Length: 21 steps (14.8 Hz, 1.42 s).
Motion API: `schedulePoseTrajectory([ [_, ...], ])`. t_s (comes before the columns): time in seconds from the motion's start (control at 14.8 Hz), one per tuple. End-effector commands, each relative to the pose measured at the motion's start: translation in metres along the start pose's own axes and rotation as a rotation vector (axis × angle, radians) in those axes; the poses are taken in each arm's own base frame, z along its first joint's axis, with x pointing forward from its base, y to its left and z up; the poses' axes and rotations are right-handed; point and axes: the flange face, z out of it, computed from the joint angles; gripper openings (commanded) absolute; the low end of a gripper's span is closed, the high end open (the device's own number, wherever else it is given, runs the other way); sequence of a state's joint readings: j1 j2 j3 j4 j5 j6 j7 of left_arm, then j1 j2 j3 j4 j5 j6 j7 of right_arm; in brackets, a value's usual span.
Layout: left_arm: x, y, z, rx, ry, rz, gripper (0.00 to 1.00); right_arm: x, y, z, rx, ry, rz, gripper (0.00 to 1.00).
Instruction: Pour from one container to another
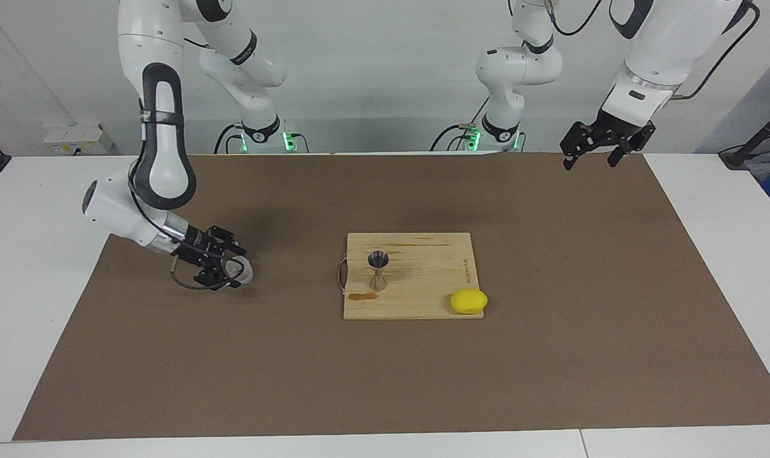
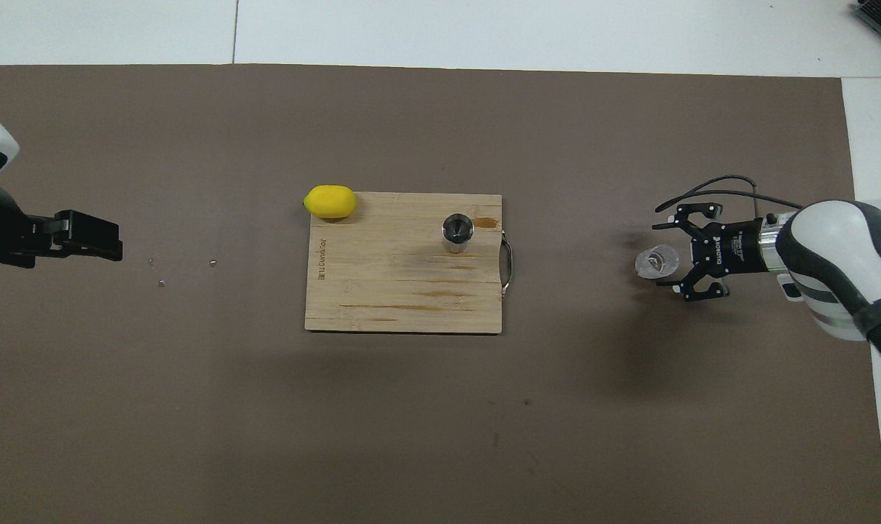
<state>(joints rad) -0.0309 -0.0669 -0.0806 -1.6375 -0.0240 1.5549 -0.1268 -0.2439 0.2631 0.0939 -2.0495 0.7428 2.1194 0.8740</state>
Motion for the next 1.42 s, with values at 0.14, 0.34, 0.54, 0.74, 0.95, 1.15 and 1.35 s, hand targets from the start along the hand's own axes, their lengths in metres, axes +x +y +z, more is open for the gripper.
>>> schedulePoseTrajectory([
  [0.14,-0.006,-0.003,-0.004,-0.010,0.002,-0.004,1.00,-0.031,0.013,-0.042,-0.108,0.137,-0.249,0.99],
  [0.34,-0.006,-0.003,-0.004,-0.010,0.002,-0.003,1.00,-0.046,0.017,-0.060,-0.185,0.163,-0.484,0.99],
  [0.54,-0.006,-0.003,-0.004,-0.010,0.002,-0.003,1.00,-0.088,0.017,-0.071,-0.320,0.287,-0.839,0.99],
  [0.74,-0.006,-0.003,-0.004,-0.010,0.002,-0.004,1.00,-0.126,0.004,-0.080,-0.521,0.354,-1.068,1.00],
  [0.95,-0.006,-0.004,-0.003,-0.008,0.001,-0.005,1.00,-0.172,-0.009,-0.104,-0.538,0.387,-1.134,1.00],
  [1.15,-0.006,-0.003,-0.004,-0.010,0.002,-0.003,1.00,-0.219,-0.024,-0.134,-0.557,0.471,-1.207,1.00],
  [1.35,-0.006,-0.003,-0.003,-0.009,0.001,-0.005,1.00,-0.242,-0.028,-0.158,-0.519,0.507,-1.234,0.98],
])
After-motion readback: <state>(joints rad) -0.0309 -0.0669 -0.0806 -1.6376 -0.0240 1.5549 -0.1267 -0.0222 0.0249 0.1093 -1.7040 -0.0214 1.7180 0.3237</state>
